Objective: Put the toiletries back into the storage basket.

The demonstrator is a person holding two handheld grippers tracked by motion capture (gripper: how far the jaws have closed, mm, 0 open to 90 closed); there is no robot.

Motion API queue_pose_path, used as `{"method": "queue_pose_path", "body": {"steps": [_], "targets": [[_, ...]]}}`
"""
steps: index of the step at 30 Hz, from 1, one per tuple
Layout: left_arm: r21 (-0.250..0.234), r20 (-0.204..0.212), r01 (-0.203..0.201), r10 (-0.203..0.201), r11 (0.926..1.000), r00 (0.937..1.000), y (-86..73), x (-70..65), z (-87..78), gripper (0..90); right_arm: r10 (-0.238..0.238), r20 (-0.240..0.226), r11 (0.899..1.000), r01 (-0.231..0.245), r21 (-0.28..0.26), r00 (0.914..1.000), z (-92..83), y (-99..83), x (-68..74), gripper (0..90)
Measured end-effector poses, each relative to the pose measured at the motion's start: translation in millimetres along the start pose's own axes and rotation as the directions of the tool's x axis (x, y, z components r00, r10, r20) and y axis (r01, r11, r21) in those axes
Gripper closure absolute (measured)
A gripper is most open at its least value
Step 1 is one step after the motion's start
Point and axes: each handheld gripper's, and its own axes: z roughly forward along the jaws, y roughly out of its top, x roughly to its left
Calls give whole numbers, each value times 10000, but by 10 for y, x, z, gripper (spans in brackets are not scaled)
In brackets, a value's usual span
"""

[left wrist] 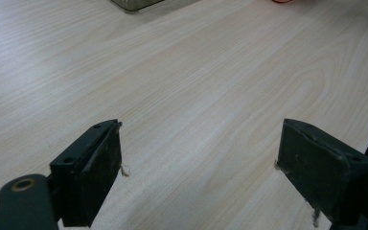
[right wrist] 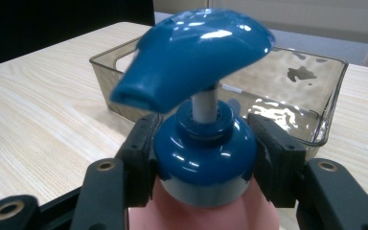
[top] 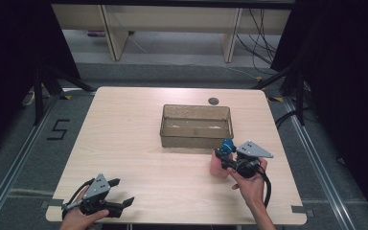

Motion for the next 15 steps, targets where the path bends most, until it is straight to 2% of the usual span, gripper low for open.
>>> {"method": "queue_pose_path", "body": {"steps": [1, 4, 6, 7, 9, 12, 14, 15], "targets": [[1, 24, -3, 3, 10000, 10000, 1, 1, -2, 147, 252, -100, 9997, -251, 82, 9996, -5, 0, 11, 495], [-8, 7, 5, -5, 10000, 10000, 1, 3, -1, 147, 186, 101, 9998, -187, 95, 9998, -13, 9, 36, 515], [49, 40, -24, 24, 10000, 10000, 2, 9, -3, 147, -260, 323, 9995, 255, 162, 9991, -26, 28, 36, 525], [-14, 46, 29, -29, 10000, 10000, 2, 5, 2, 147, -25, 342, 9998, 18, 184, 9994, -28, 30, 64, 529], [-20, 56, 29, -29, 10000, 10000, 4, 3, 3, 147, 46, 385, 9997, -55, 249, 9992, -29, 32, 84, 532], [-23, 63, -21, 21, 10000, 10000, 6, 4, 0, 147, 32, 336, 9998, -38, 194, 9994, -27, 33, 81, 533], [-42, 68, 34, -34, 10000, 10000, 2, 2, 1, 147, -14, 478, 10000, 15, -12, 9989, -24, 33, 66, 533], [30, 74, 23, -23, 10000, 10000, 3, 6, -4, 147, 27, 367, 10000, -28, 25, 9993, -44, 47, 40, 533]]}}
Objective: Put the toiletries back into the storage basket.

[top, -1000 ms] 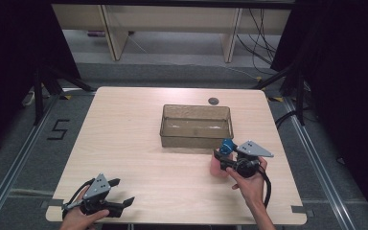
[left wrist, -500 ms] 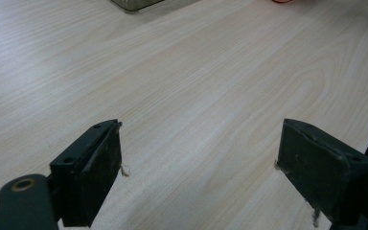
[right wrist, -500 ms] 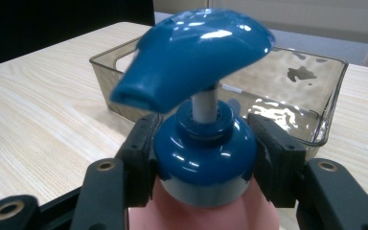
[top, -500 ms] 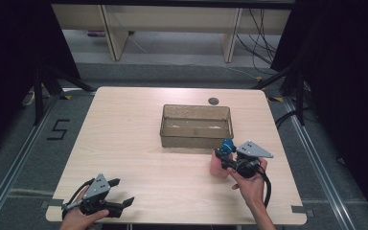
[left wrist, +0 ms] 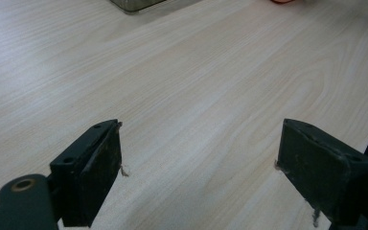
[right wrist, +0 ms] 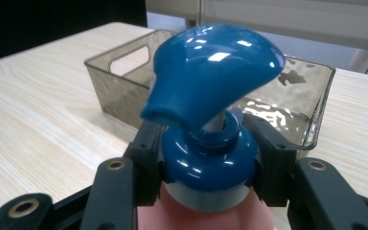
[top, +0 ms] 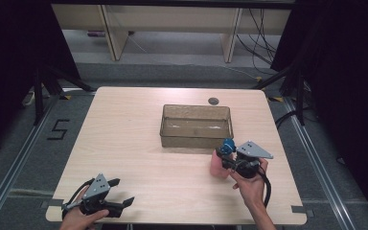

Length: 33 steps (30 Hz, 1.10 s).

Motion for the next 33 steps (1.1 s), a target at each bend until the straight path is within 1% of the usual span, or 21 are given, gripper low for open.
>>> {"method": "queue_pose_path", "body": {"steps": [2, 3, 6, 8, 9, 10, 11, 12, 13, 14, 15, 16, 17, 18, 19, 22, 24, 27, 29, 30, 33], "targets": [[-94, -5, 18, -18, 10000, 10000, 0, -1, 4, 147, 64, 26, 9998, -64, -181, 10000, -18, 23, -8, 533], [-104, -4, 28, -28, 9999, 10000, 0, -1, 4, 147, 260, -131, 9996, -262, -117, 9996, -30, 39, 1, 533], [-2, -67, -14, 14, 10000, 10000, -1, 3, 0, 147, 147, -63, 9998, -148, -90, 9999, -56, 91, -7, 534], [-66, -35, 16, -16, 10000, 10000, 0, 0, 2, 147, 358, -112, 9993, -358, -45, 9993, -62, 107, 7, 534], [-66, -35, 16, -16, 10000, 10000, 0, 0, 2, 147, -55, -40, 9996, 53, -293, 10000, -54, 118, -22, 534], [-104, -8, 17, -17, 9999, 10000, 1, 2, 4, 147, 56, -41, 9997, -57, -238, 10000, -62, 128, -11, 534], [-103, -13, 17, -17, 9999, 10000, 0, 3, 5, 147, 385, -107, 9992, -385, -67, 9992, -77, 140, 11, 534], [-38, -33, -28, 28, 10000, 10000, -1, 9, 2, 147, 38, -67, 9999, -38, -132, 10000, -80, 156, -13, 534], [57, -73, -93, 94, 9999, 9999, 1, 14, -2, 147, 399, -68, 9991, -400, -144, 9992, -86, 168, 11, 534], [24, -60, -87, 87, 10000, 9999, 0, 14, 1, 147, 117, -98, 9997, -119, -232, 9999, -83, 185, -13, 534], [19, -39, -51, 51, 10000, 10000, 0, 10, 2, 147, 226, -44, 9996, -227, -154, 9997, -95, 202, -6, 534], [-1, -33, -36, 36, 10000, 10000, 0, 8, 4, 147, -2, -83, 9995, -1, -328, 10000, -86, 217, -25, 534], [-2, -32, -44, 44, 10000, 10000, 0, 8, 4, 147, -8, -98, 9998, 6, -221, 10000, -91, 233, -29, 533], [35, -58, -114, 114, 9999, 9999, 2, 15, 3, 147, -169, 87, 9992, 172, -371, 9998, -88, 247, -36, 534], [32, -107, -106, 106, 9999, 9999, 2, 13, 2, 147, 115, -68, 9998, -117, -189, 9999, -93, 256, -18, 534], [120, -176, -114, 117, 9999, 9998, 5, 11, -5, 147, -187, 126, 9987, 193, -465, 9997, -69, 270, -43, 534], [123, -175, -121, 123, 9999, 9998, 6, 11, -4, 147, -3, -73, 9997, 1, -230, 10000, -67, 274, -32, 534], [114, -173, -119, 121, 9999, 9998, 6, 11, -3, 147, -166, -57, 9995, 165, -260, 9998, -53, 279, -42, 534], [112, -172, -125, 127, 9999, 9998, 7, 11, -2, 147, 44, -143, 9999, -45, -92, 9999, -57, 286, -23, 534], [66, -144, -127, 128, 9999, 9998, 5, 12, 2, 147, -259, -17, 9994, 258, -226, 9997, -54, 293, -42, 534], [121, -174, -134, 136, 9998, 9998, 7, 11, -2, 147, -198, -37, 9995, 197, -232, 9998, -57, 307, -37, 534]]}}
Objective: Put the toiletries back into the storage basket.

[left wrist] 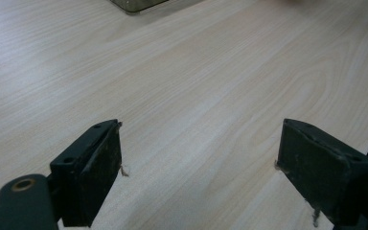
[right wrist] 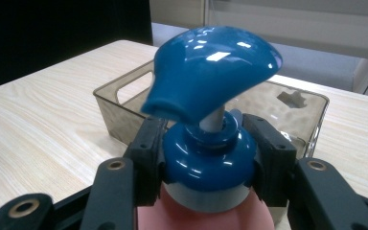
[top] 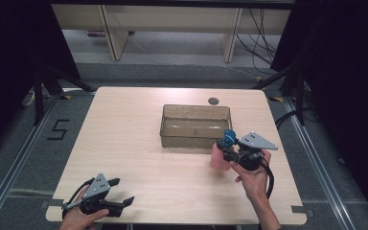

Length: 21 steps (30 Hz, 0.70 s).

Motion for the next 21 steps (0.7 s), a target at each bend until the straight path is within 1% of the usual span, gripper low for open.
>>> {"method": "queue_pose_path", "body": {"steps": [1, 2, 3, 4, 5, 6, 7, 9, 10, 11, 12, 13, 15, 16, 17, 19, 20, 21], "targets": [[-137, 106, 95, -93, 9999, 9999, -4, -1, 11, 147, 20, -70, 10000, -20, -8, 10000, -5, 17, 1, 534], [-133, 111, 100, -99, 9999, 9999, -5, 0, 11, 147, 340, -150, 9994, -339, 77, 9993, -10, 24, 23, 534], [-133, 111, 109, -107, 9999, 9999, -5, 0, 13, 147, 265, -137, 9996, -264, 16, 9996, -7, 34, 16, 534], [-130, 107, 104, -102, 9999, 9999, -5, 1, 14, 147, 363, -276, 9993, -362, 61, 9990, -11, 43, 19, 534], [-134, 111, 107, -105, 9999, 9999, -5, 1, 15, 147, 454, -175, 9989, -452, 111, 9988, -23, 54, 28, 534], [-147, 104, 120, -119, 9998, 9999, -5, 0, 16, 147, 266, -95, 9996, -266, 43, 9996, -23, 62, 15, 534], [-153, 98, 114, -112, 9998, 9999, -4, 1, 17, 147, 330, -255, 9994, -329, 65, 9991, -23, 70, 13, 534], [-154, 72, 114, -113, 9998, 9999, -4, 0, 19, 147, 231, -127, 9997, -231, -1, 9997, -31, 83, 4, 534], [-126, 65, 126, -125, 9998, 9999, -4, -1, 17, 147, 424, -112, 9990, -423, 141, 9990, -45, 92, 16, 534], [-128, 67, 123, -122, 9998, 9999, -3, 0, 19, 147, 92, -158, 9999, -93, -77, 9998, -32, 99, -11, 534], [-128, 67, 123, -122, 9998, 9999, -3, 0, 19, 147, 289, -95, 9996, -289, -36, 9995, -34, 104, 1, 534], [-107, 76, 93, -92, 9999, 9999, -2, 2, 21, 147, 382, -195, 9992, -380, 91, 9991, -43, 117, 3, 534], [-109, 77, 87, -86, 9999, 9999, 0, 2, 22, 147, 175, -138, 9998, -176, -47, 9998, -42, 136, -18, 534], [-120, 72, 89, -88, 9999, 9999, 1, 3, 22, 147, 221, -158, 9997, -222, -70, 9996, -43, 148, -16, 534], [-119, 71, 85, -84, 9999, 9999, 0, 4, 22, 147, 385, -176, 9992, -386, -56, 9991, -49, 158, -6, 534], [-146, 58, 129, -129, 9998, 9999, 0, 2, 26, 147, 375, -203, 9993, -375, -15, 9991, -60, 183, -7, 534], [-145, 56, 132, -131, 9998, 9999, 0, 3, 26, 147, 73, -128, 9998, -76, -194, 9999, -58, 195, -26, 534], [-165, 78, 138, -137, 9998, 9999, 0, 3, 26, 147, 329, -308, 9994, -333, -107, 9990, -58, 206, -12, 534]]}}
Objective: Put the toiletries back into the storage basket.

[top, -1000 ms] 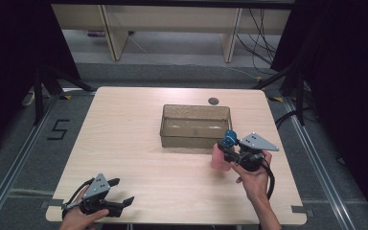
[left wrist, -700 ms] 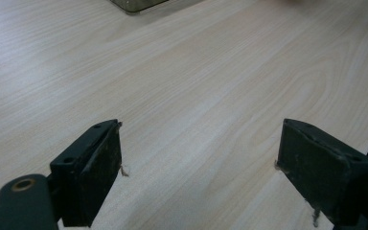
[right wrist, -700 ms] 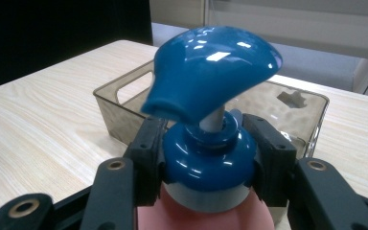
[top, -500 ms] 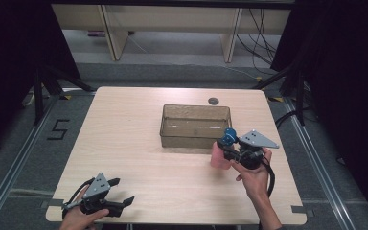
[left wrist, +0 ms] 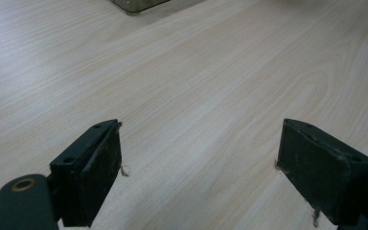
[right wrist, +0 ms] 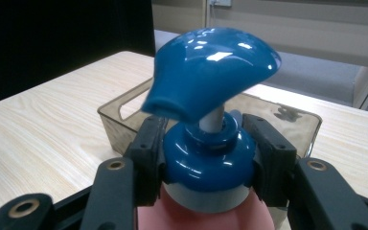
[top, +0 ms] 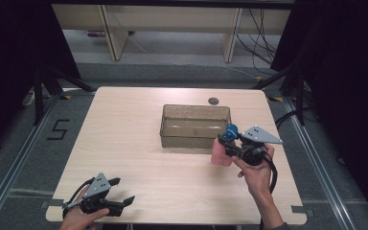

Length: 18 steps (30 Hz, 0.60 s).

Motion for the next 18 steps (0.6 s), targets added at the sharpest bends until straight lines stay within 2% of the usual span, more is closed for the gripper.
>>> {"method": "queue_pose_path", "body": {"steps": [4, 5, 6, 7, 8, 9, 10, 11, 12, 14, 15, 17, 18], "targets": [[-9, 47, -40, 40, 10000, 10000, 1, 2, -1, 147, -107, 75, 9999, 106, 46, 9999, -19, 59, 0, 534], [-13, 49, -30, 30, 10000, 10000, 1, 1, -2, 147, -159, 60, 9998, 160, -132, 9999, -9, 69, -1, 534], [-20, 53, -34, 35, 10000, 10000, 1, 2, -2, 147, -23, -98, 10000, 23, -45, 9999, -6, 82, 10, 534], [-24, 50, -36, 36, 10000, 10000, 1, 3, -3, 147, -371, 138, 9992, 372, -123, 9992, -14, 102, -10, 534], [-21, 50, -33, 33, 10000, 10000, 2, 4, -3, 147, -32, -102, 10000, 32, -39, 9999, -8, 110, 10, 534], [-17, 44, -36, 36, 10000, 10000, 1, 5, -3, 147, -131, -4, 9999, 131, -63, 9999, -15, 127, 2, 534], [22, 21, -113, 113, 9999, 9999, 2, 12, -4, 147, 31, 25, 10000, -31, -42, 10000, -17, 138, 16, 534], [-20, 44, -40, 40, 10000, 10000, 2, 6, -3, 147, -146, -98, 9998, 144, -164, 9998, -8, 153, 1, 534], [-29, 46, -30, 30, 10000, 10000, 2, 4, -3, 147, 65, 13, 10000, -64, -54, 10000, -21, 167, 17, 534], [-23, 73, -43, 43, 10000, 10000, 4, 6, -5, 147, -117, -57, 9997, 116, -198, 9999, -16, 199, 1, 534], [-47, 39, -22, 22, 10000, 10000, 3, 3, -4, 147, 23, -124, 10000, -24, -79, 9999, -21, 214, 9, 534], [-25, 42, -35, 36, 10000, 10000, 2, 7, -3, 147, -135, -51, 9997, 134, -214, 9999, -20, 244, 0, 534], [12, 29, -88, 88, 10000, 10000, 3, 12, -3, 147, -35, -61, 9997, 34, -233, 10000, -18, 255, 6, 534]]}}
